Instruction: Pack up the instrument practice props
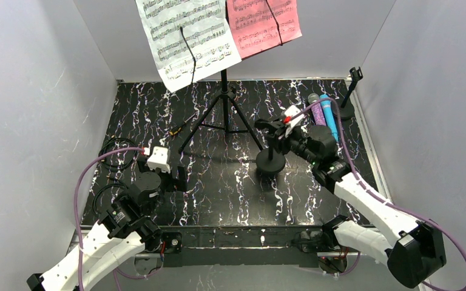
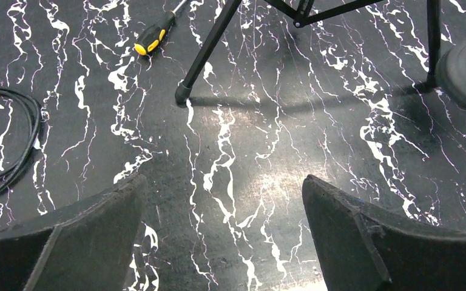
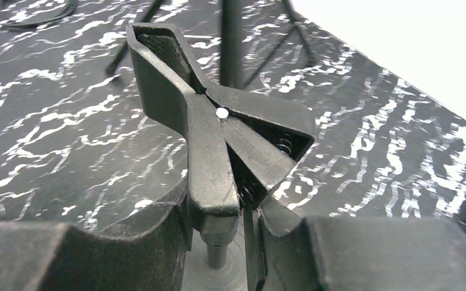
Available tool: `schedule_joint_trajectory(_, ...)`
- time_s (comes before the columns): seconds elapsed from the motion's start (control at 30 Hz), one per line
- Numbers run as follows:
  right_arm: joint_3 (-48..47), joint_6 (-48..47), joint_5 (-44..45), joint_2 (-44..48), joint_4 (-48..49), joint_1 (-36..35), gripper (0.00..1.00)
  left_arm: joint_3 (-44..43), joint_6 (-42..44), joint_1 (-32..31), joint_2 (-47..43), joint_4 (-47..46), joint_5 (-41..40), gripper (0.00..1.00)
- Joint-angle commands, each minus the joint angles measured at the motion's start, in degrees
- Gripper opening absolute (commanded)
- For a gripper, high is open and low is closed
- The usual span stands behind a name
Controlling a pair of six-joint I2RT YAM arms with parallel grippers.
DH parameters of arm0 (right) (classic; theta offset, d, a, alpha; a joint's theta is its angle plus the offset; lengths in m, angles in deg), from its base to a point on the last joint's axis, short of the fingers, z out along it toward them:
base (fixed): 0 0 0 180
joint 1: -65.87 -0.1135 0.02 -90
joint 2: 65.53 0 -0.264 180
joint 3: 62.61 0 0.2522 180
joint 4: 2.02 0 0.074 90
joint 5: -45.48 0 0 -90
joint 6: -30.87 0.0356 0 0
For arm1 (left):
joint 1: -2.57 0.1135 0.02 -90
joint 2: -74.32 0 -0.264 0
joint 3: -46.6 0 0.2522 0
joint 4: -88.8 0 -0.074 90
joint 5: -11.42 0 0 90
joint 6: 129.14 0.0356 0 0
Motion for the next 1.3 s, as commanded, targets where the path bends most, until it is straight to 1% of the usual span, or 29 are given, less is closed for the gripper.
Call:
schedule_joint_trajectory(0.0, -7.3, -2.5, -2.7, 0.4, -1.7, 7.8, 0.04, 1.3, 1.5, 0.4, -0.8, -2.7, -1.6, 0.97)
schedule_joint_trajectory(0.13, -9.4, -1.6, -2.3, -0.9, -0.6, 16.5, 0.04, 1.5, 2.5, 0.3, -1.2, -3.7, -1.7, 0.97)
schedule_joint_trajectory(0.33, -9.4, 1.8, 1.8, -4.2, 5.5, 29.6, 0.04, 1.7, 3.4, 0.3, -1.5, -4.9, -1.6, 0.97)
schedule_joint_trajectory(0.43, -8.8, 4.0, 2.1, -6.6, 9.9, 36.7, 0.04, 1.7, 3.5, 0.3, -1.6, -5.2, -1.2, 0.97)
schedule_joint_trajectory(0.57, -8.6, 5.4, 5.0, -10.4, 16.0, 42.2, 0.04, 1.6, 3.6, 0.3, -1.5, -5.4, -0.6, 0.97)
schedule_joint_trajectory(0.7, -9.7, 5.7, 9.3, -14.0, 22.0, 45.6, 0.04, 1.4, 4.0, 0.4, -1.4, -5.3, -0.4, 0.97)
schedule_joint_trajectory(0.77, -10.1, 5.3, 12.9, -15.9, 24.8, 46.5, 0.04, 1.3, 4.2, 0.4, -1.4, -5.2, -0.8, 0.96)
schedule_joint_trajectory(0.9, -10.9, 2.3, 17.7, -20.3, 30.0, 48.1, 0.04, 1.4, 4.4, 0.4, -1.4, -5.1, -1.2, 0.96)
schedule_joint_trajectory(1.17, -13.7, 0.1, 21.9, -28.8, 36.1, 50.2, 0.03, 1.4, 4.8, 0.4, -0.6, -5.1, -1.5, 0.96)
schedule_joint_trajectory(1.27, -13.9, 0.6, 22.3, -31.3, 38.6, 50.9, 0.03, 1.5, 5.0, 0.3, -0.1, -5.1, -1.6, 0.96)
